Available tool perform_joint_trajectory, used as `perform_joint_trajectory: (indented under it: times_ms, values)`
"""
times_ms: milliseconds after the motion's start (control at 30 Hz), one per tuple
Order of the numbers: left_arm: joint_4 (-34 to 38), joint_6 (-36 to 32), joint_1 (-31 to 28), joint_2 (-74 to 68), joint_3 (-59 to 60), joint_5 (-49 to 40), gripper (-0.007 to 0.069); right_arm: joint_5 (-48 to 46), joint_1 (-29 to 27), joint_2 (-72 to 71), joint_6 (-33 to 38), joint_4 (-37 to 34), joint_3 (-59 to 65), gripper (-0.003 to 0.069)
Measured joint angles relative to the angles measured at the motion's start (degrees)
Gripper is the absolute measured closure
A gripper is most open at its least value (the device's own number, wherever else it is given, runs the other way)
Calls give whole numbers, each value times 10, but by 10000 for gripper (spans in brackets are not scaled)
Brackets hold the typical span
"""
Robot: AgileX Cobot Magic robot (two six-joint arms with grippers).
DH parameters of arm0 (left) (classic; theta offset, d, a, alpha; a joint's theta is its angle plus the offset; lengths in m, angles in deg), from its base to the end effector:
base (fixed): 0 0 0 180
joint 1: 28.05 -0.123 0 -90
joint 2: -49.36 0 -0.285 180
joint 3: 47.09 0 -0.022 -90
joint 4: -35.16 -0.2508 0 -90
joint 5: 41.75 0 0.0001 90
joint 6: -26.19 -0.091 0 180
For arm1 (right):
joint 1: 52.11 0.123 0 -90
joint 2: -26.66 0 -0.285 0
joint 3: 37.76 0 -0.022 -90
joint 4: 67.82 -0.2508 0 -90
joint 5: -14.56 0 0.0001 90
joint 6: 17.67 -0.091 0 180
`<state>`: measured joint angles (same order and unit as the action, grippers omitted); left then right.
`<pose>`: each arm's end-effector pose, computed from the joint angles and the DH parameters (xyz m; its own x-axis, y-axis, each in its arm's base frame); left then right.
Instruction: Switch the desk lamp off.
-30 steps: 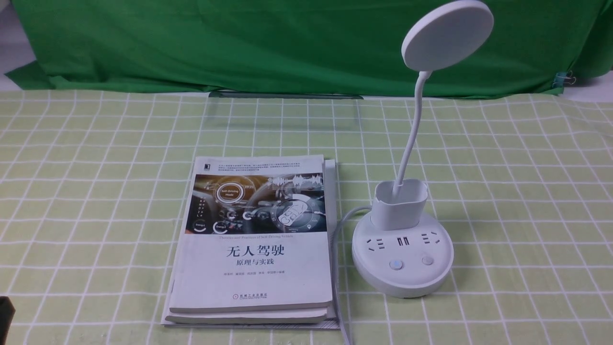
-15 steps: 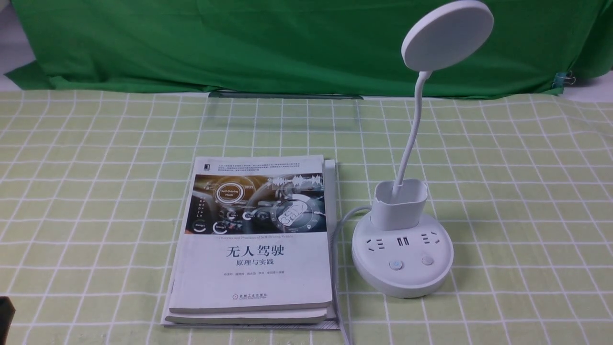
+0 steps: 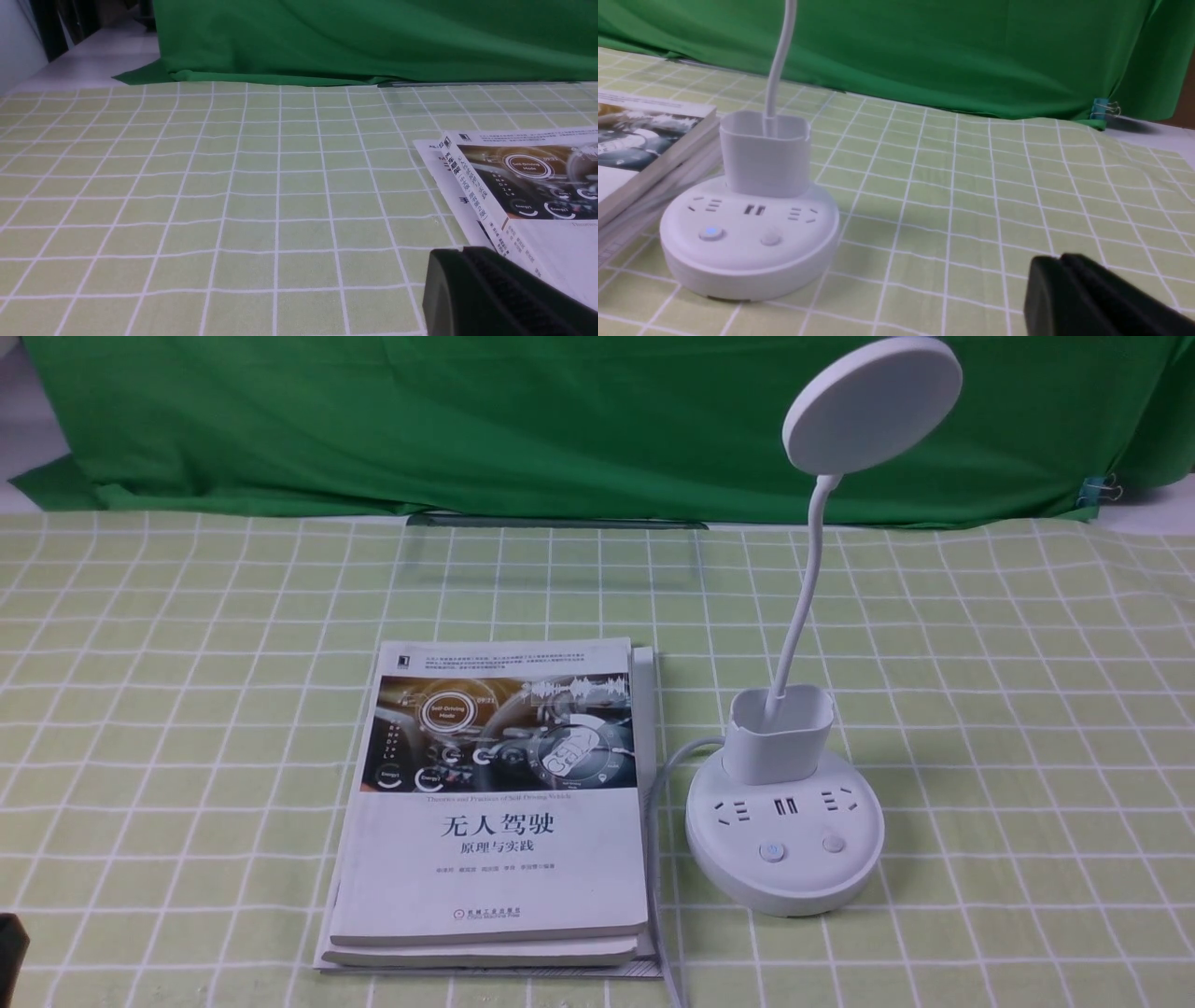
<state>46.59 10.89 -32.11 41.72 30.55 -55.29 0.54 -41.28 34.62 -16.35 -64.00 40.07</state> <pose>0.0557 -0.0003 0.1898 -0.1499 0.0623 -0.9867 -0.0141 0.9978 0.0652 0.0552 0.0091 0.1873 -0.1511 -0.1181 -0.9814 -0.1862 0.9785 -0.0891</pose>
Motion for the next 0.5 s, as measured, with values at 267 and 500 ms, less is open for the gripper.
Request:
perform_joint_trajectory:
  times_ms: [267, 500]
  values:
    - [-1, 0, 0, 0, 0, 0, 623, 0, -1, 0, 0, 0, 0, 639]
    - [-1, 0, 0, 0, 0, 0, 623, 0, -69, 0, 0, 0, 0, 639]
